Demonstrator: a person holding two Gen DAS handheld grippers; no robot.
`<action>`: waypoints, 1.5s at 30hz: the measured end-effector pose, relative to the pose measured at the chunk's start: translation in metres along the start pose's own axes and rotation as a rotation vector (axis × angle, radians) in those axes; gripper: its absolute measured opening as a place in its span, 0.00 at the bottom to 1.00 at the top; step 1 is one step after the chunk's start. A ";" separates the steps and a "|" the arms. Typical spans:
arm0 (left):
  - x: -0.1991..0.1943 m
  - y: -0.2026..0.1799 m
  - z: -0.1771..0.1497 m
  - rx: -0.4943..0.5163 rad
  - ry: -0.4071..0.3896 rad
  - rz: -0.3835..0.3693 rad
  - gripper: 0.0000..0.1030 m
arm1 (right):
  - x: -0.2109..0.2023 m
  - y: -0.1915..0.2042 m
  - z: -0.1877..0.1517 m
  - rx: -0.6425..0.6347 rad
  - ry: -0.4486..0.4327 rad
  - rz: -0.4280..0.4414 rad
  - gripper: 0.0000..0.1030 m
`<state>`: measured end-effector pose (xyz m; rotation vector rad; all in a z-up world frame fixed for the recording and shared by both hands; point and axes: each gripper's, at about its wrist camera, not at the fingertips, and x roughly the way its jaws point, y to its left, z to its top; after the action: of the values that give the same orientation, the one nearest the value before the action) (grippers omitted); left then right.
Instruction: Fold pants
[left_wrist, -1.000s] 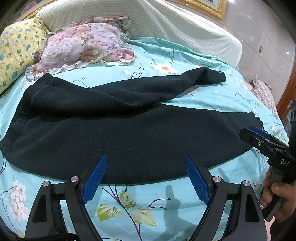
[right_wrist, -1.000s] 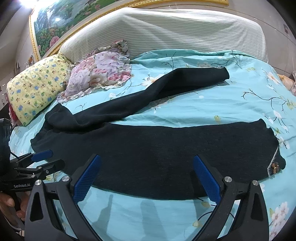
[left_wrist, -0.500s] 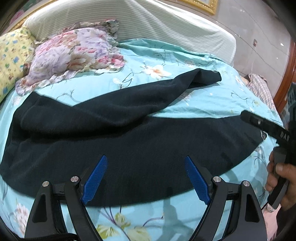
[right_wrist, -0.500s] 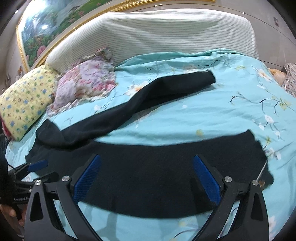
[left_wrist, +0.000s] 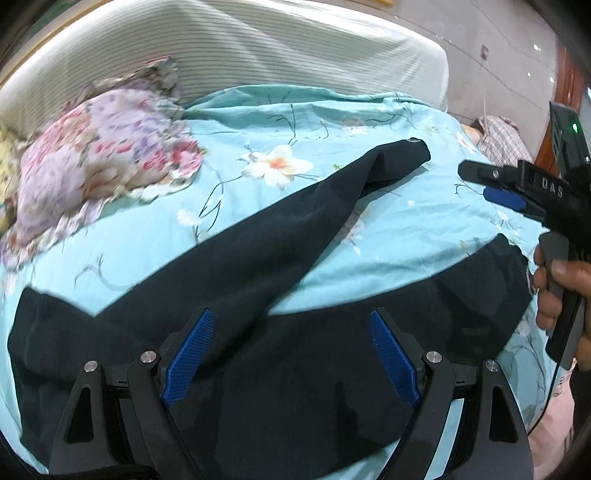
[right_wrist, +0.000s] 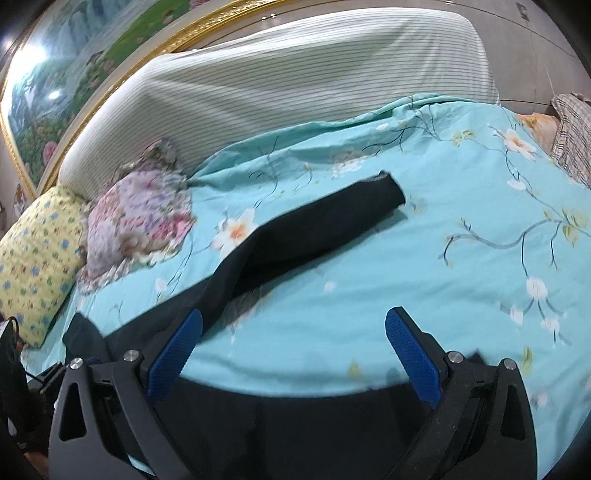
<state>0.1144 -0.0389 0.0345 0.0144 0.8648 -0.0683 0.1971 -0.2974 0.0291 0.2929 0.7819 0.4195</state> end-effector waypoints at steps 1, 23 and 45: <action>0.003 -0.001 0.004 0.006 0.003 -0.003 0.84 | 0.003 -0.002 0.005 0.004 0.001 -0.002 0.97; 0.138 -0.032 0.084 0.119 0.125 0.106 0.78 | 0.126 -0.100 0.119 0.104 0.143 -0.066 0.56; 0.025 -0.048 0.029 0.220 0.058 -0.066 0.10 | 0.016 -0.099 0.074 0.083 0.058 0.120 0.03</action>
<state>0.1500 -0.0890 0.0349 0.1950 0.9120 -0.2257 0.2868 -0.3848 0.0293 0.4083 0.8422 0.5107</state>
